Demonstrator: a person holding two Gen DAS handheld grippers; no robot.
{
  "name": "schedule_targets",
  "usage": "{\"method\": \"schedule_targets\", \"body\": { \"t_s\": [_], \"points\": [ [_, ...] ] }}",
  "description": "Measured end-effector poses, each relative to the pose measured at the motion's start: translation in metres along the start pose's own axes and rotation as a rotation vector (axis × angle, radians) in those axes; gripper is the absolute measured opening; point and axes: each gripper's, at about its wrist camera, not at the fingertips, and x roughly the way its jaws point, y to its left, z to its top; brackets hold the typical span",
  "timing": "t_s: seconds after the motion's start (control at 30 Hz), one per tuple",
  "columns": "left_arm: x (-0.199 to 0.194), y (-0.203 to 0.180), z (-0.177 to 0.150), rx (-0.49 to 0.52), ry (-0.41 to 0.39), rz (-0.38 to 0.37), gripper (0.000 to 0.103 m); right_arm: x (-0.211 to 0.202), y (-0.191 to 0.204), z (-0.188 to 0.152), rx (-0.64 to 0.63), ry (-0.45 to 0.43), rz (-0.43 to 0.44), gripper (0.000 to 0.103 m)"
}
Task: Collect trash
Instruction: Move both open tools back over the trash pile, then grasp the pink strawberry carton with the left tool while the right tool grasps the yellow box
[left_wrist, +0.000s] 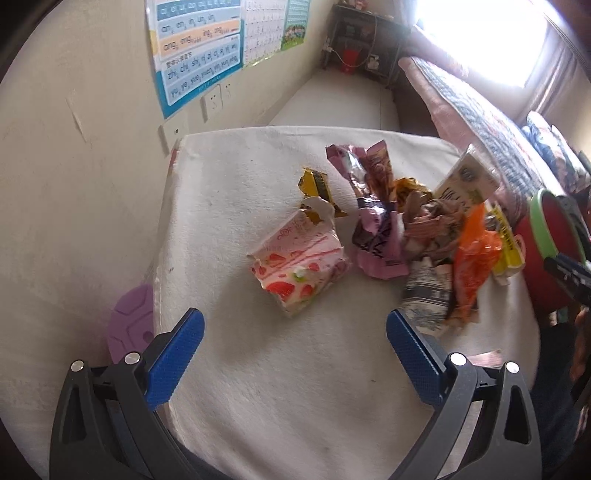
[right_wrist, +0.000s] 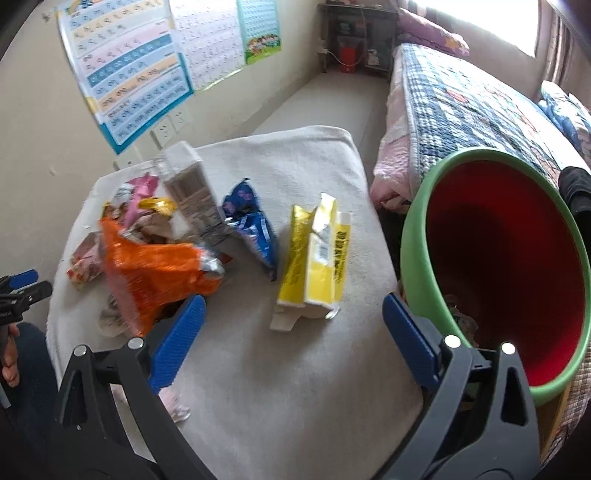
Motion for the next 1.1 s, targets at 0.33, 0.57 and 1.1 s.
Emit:
{"method": "schedule_targets", "body": {
  "t_s": [0.33, 0.57, 1.1],
  "points": [
    [0.041, 0.001, 0.018, 0.062, 0.065, 0.033, 0.095, 0.04, 0.007, 0.011, -0.06, 0.058, -0.046, 0.084],
    [0.058, -0.004, 0.027, 0.093, 0.085, 0.048, 0.094, 0.065, 0.017, 0.009, -0.121, 0.115, -0.087, 0.076],
    [0.073, -0.005, 0.022, 0.078, 0.141, 0.048, 0.05, 0.068, 0.013, -0.002, -0.107, 0.136, -0.098, 0.036]
  ]
}}
